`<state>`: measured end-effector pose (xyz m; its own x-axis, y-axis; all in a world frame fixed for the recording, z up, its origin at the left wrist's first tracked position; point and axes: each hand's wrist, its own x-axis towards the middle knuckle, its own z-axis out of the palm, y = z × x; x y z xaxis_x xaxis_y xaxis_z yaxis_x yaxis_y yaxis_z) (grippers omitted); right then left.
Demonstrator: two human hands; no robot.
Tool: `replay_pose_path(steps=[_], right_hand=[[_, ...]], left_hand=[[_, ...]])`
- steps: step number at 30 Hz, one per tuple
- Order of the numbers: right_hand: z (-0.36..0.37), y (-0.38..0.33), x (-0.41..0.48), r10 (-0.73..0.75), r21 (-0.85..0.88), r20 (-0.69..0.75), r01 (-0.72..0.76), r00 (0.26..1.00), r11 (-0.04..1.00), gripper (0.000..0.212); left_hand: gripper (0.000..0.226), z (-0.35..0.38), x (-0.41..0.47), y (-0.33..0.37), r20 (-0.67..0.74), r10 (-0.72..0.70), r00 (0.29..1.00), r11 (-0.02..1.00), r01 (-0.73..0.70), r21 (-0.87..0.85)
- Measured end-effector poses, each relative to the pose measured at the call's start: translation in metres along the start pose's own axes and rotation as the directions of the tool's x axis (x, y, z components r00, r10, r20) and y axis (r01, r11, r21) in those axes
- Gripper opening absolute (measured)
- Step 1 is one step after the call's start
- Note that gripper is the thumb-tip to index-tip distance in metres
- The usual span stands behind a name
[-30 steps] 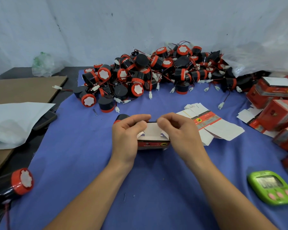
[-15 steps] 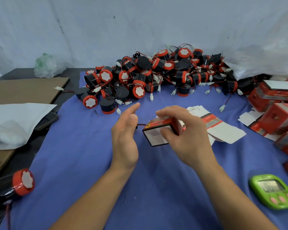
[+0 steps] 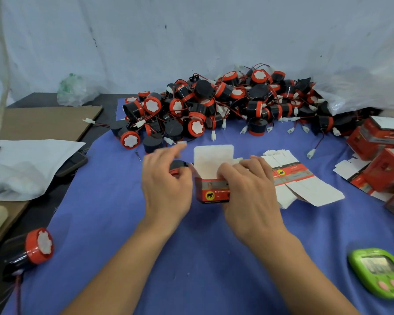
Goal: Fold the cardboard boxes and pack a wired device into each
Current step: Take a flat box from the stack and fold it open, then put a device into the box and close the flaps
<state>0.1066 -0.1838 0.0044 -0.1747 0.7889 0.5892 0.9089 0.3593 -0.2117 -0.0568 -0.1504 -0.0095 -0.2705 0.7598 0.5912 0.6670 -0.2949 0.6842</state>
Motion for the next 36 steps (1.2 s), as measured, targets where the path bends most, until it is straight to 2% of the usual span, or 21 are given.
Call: replay_pose_path(steps=[1,2,4,6,8,10,11,12,14,16,18,20,22,23,25,27,29,30,33,36], right_hand=[[0.0,-0.003,0.0,-0.018,-0.018,-0.002,0.018,1.0,1.0,0.032],[0.0,-0.006,0.0,-0.036,-0.048,0.019,0.037,0.999,0.998,0.031],[0.001,-0.011,-0.001,-0.058,-0.076,0.101,0.066,0.993,0.995,0.034],[0.001,-0.013,-0.002,-0.081,-0.043,0.16,0.089,0.984,0.995,0.037],[0.001,-0.014,-0.004,-0.109,0.001,0.15,0.11,0.983,0.994,0.027],[0.001,-0.01,-0.003,-0.108,-0.015,0.093,0.11,0.99,0.994,0.014],[0.001,-0.009,-0.002,-0.081,-0.07,0.1,0.088,0.992,0.994,0.014],[0.002,-0.009,-0.003,-0.044,-0.139,0.136,0.063,0.99,0.988,0.017],[0.006,-0.011,-0.005,0.017,-0.203,0.187,0.022,0.982,0.979,0.019],[0.009,-0.015,-0.009,0.027,-0.093,0.123,-0.016,0.992,0.996,0.012],[0.008,-0.021,-0.009,0.077,0.121,-0.037,-0.072,0.996,0.99,0.014],[0.002,-0.024,-0.006,0.198,0.292,-0.23,-0.126,0.953,0.948,0.017],[-0.007,-0.021,-0.005,0.349,0.521,-0.294,-0.157,0.89,0.839,0.01],[-0.011,-0.019,-0.005,0.403,0.665,-0.251,-0.145,0.88,0.732,0.014],[-0.016,-0.013,-0.002,0.431,0.875,-0.129,-0.102,0.893,0.473,0.038],[-0.018,-0.006,0.001,0.496,0.96,-0.044,-0.101,0.867,0.261,0.04],[-0.021,0.002,0.007,0.621,0.964,0.046,-0.198,0.782,0.178,0.021],[-0.019,0.006,0.008,0.661,0.935,0.057,-0.273,0.748,0.228,0.018],[-0.011,0.015,0.006,0.625,0.702,-0.034,-0.427,0.78,0.571,0.027],[-0.009,0.01,0.002,0.546,0.606,-0.063,-0.403,0.835,0.686,0.058]], left_hand=[[0.052,-0.002,0.007,-0.008,0.045,-0.004,0.999,0.997,0.001,0.074],[0.057,-0.003,0.013,-0.017,0.147,-0.032,0.989,0.992,0.013,0.129],[0.062,-0.003,0.017,-0.033,0.384,-0.128,0.914,0.98,0.057,0.191],[0.066,0.0,0.017,-0.045,0.474,-0.188,0.86,0.972,0.093,0.218],[0.066,0.003,0.017,-0.049,0.419,-0.169,0.892,0.975,0.09,0.202],[0.058,0.003,0.021,-0.045,0.268,-0.193,0.944,0.981,0.185,0.055],[0.05,0.001,0.023,-0.041,0.185,-0.246,0.952,0.965,0.258,-0.046],[0.041,-0.002,0.024,-0.037,0.122,-0.309,0.943,0.935,0.325,-0.144],[0.038,-0.006,0.025,-0.03,0.084,-0.405,0.91,0.846,0.408,-0.344],[0.035,-0.008,0.022,-0.02,0.088,-0.419,0.904,0.747,0.399,-0.532],[0.036,-0.011,0.017,-0.008,0.087,-0.374,0.923,0.66,0.331,-0.675],[0.04,-0.012,0.013,0.004,0.098,-0.288,0.953,0.598,0.258,-0.759],[0.039,-0.013,0.009,0.012,0.086,-0.163,0.983,0.592,0.167,-0.789],[0.039,-0.013,0.006,0.015,0.071,-0.076,0.995,0.629,0.103,-0.771],[0.045,-0.011,-0.004,0.02,0.095,0.111,0.989,0.731,-0.017,-0.682],[0.05,-0.008,-0.014,0.023,0.176,0.21,0.962,0.843,-0.087,-0.53],[0.061,-0.004,-0.02,0.023,0.212,0.277,0.937,0.925,-0.2,-0.323],[0.064,-0.002,-0.021,0.023,0.229,0.298,0.927,0.937,-0.238,-0.254],[0.067,0.0,-0.019,0.023,0.288,0.312,0.906,0.945,-0.265,-0.19],[0.066,0.003,-0.02,0.023,0.299,0.31,0.902,0.949,-0.276,-0.15]])
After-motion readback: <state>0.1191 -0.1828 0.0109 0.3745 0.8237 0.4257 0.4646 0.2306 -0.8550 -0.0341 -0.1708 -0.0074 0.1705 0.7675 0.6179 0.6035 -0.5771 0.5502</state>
